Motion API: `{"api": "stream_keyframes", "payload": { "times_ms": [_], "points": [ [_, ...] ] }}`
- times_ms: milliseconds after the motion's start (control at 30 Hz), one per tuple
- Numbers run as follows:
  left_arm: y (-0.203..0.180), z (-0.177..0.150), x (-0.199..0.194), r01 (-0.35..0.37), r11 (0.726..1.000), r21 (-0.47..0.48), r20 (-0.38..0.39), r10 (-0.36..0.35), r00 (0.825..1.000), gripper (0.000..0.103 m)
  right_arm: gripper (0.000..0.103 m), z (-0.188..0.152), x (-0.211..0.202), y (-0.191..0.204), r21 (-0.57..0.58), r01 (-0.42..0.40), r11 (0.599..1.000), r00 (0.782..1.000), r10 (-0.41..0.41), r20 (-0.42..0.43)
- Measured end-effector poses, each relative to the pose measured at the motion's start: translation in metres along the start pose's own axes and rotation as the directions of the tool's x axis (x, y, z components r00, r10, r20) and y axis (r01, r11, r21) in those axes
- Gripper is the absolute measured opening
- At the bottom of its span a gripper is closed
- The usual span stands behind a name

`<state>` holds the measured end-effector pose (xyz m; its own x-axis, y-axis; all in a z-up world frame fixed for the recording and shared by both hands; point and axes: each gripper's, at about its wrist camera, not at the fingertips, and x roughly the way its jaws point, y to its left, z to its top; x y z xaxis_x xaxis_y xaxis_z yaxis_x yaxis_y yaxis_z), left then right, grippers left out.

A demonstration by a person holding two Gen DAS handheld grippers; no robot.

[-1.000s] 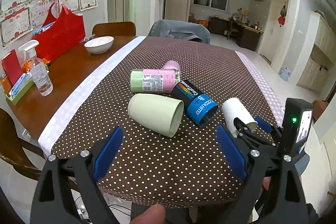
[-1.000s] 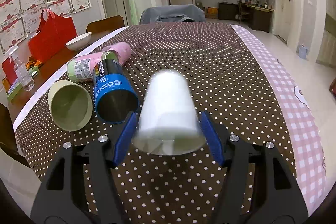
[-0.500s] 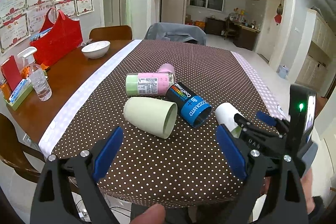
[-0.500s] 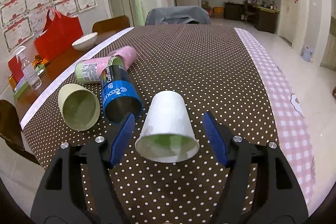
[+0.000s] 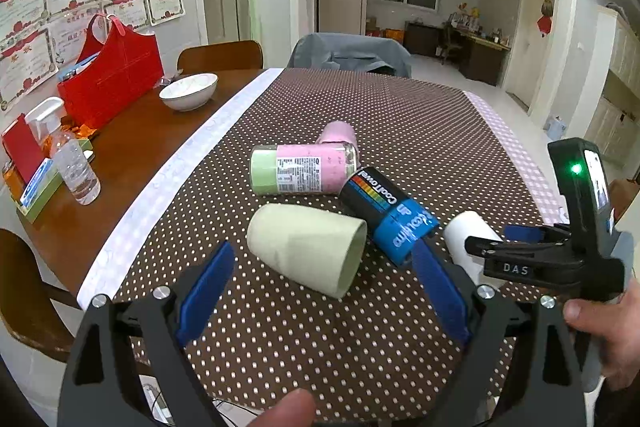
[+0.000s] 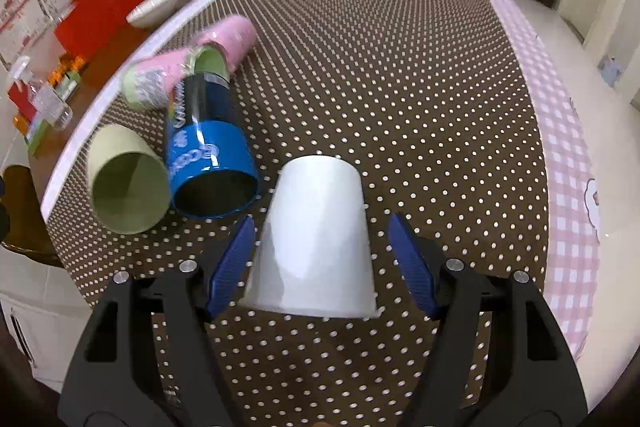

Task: Flip cup upside down
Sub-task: 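Turn the white cup and lower it onto the runner with the right gripper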

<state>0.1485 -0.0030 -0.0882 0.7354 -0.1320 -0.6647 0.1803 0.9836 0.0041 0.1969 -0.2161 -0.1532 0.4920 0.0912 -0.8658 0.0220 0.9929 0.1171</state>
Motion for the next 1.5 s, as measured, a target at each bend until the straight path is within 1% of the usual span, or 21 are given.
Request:
{"api": "stream_keyframes", "payload": {
  "times_ms": [100,167,233,300,400,467,533,567,733,833,867,933,1067,1100,1167,1233,1300,1400,1500],
  "points": [
    [-0.002,0.007,0.012,-0.003,1.000,0.010,-0.012,0.003,1.000,0.089,0.069,0.015,0.013,-0.002,-0.011,-0.022,1.000,0.996,0.021,-0.085],
    [-0.003,0.012,0.020,-0.003,1.000,0.015,-0.021,0.003,1.000,0.089,0.069,0.025,0.022,-0.002,-0.027,-0.024,0.999,0.990,0.020,-0.137],
    [-0.005,0.015,0.027,0.000,1.000,0.014,-0.029,0.001,1.000,0.089,0.069,0.035,0.033,-0.002,-0.035,-0.033,0.999,0.979,0.025,-0.203],
    [-0.005,0.018,0.031,0.002,1.000,0.012,-0.036,-0.001,0.999,0.089,0.069,0.044,0.047,-0.002,-0.028,-0.058,0.998,0.959,0.047,-0.280],
    [-0.004,0.019,0.038,0.001,1.000,0.006,-0.045,-0.001,0.999,0.089,0.069,0.053,0.062,-0.001,-0.024,-0.086,0.996,0.930,0.072,-0.360],
    [-0.003,0.020,0.042,-0.001,1.000,0.001,-0.053,0.001,0.999,0.089,0.064,0.057,0.069,0.003,-0.045,-0.088,0.995,0.920,0.064,-0.387],
    [-0.002,0.021,0.045,-0.004,1.000,-0.001,-0.060,0.004,0.998,0.089,0.063,0.059,0.070,0.009,-0.079,-0.086,0.993,0.918,0.048,-0.394],
    [-0.002,0.022,0.046,-0.004,1.000,-0.001,-0.062,0.004,0.998,0.089,0.062,0.060,0.069,0.012,-0.084,-0.089,0.992,0.920,0.050,-0.388],
    [-0.005,0.020,0.044,0.001,1.000,0.008,-0.061,-0.001,0.998,0.089,0.060,0.056,0.040,0.012,-0.061,-0.113,0.992,0.957,0.092,-0.276],
    [-0.008,0.020,0.038,0.004,1.000,0.013,-0.050,-0.004,0.999,0.089,0.059,0.048,0.012,0.015,-0.073,-0.127,0.989,0.980,0.114,-0.164],
    [-0.009,0.019,0.035,0.006,1.000,0.014,-0.046,-0.005,0.999,0.089,0.059,0.046,0.007,0.016,-0.075,-0.130,0.989,0.983,0.119,-0.139],
    [-0.011,0.017,0.028,0.008,1.000,0.015,-0.037,-0.007,0.999,0.089,0.058,0.036,-0.010,0.019,-0.089,-0.112,0.990,0.993,0.107,-0.057],
    [-0.014,0.012,0.017,0.009,1.000,0.025,-0.026,-0.008,1.000,0.089,0.058,0.006,-0.031,0.018,-0.096,-0.086,0.992,0.994,0.092,0.059],
    [-0.015,0.011,0.013,0.008,1.000,0.027,-0.020,-0.007,1.000,0.089,0.058,-0.001,-0.038,0.017,-0.103,-0.072,0.992,0.992,0.082,0.100],
    [-0.016,0.009,0.006,0.007,1.000,0.024,-0.009,-0.007,1.000,0.089,0.058,-0.012,-0.041,0.018,-0.113,-0.051,0.992,0.984,0.069,0.165],
    [-0.016,0.008,-0.001,0.007,1.000,0.018,0.006,-0.007,1.000,0.089,0.058,-0.028,-0.046,0.023,-0.127,-0.009,0.992,0.966,0.042,0.255],
    [-0.017,0.006,-0.006,0.010,1.000,0.016,0.013,-0.010,1.000,0.089,0.058,-0.034,-0.049,0.024,-0.139,0.036,0.990,0.946,0.011,0.323],
    [-0.018,0.003,-0.010,0.012,1.000,0.017,0.016,-0.012,1.000,0.089,0.058,-0.050,-0.049,0.030,-0.154,0.081,0.985,0.920,-0.015,0.392],
    [-0.019,0.000,-0.013,0.010,1.000,0.022,0.020,-0.011,1.000,0.089,0.058,-0.061,-0.044,0.037,-0.159,0.109,0.981,0.899,-0.029,0.438]
  ]
}}
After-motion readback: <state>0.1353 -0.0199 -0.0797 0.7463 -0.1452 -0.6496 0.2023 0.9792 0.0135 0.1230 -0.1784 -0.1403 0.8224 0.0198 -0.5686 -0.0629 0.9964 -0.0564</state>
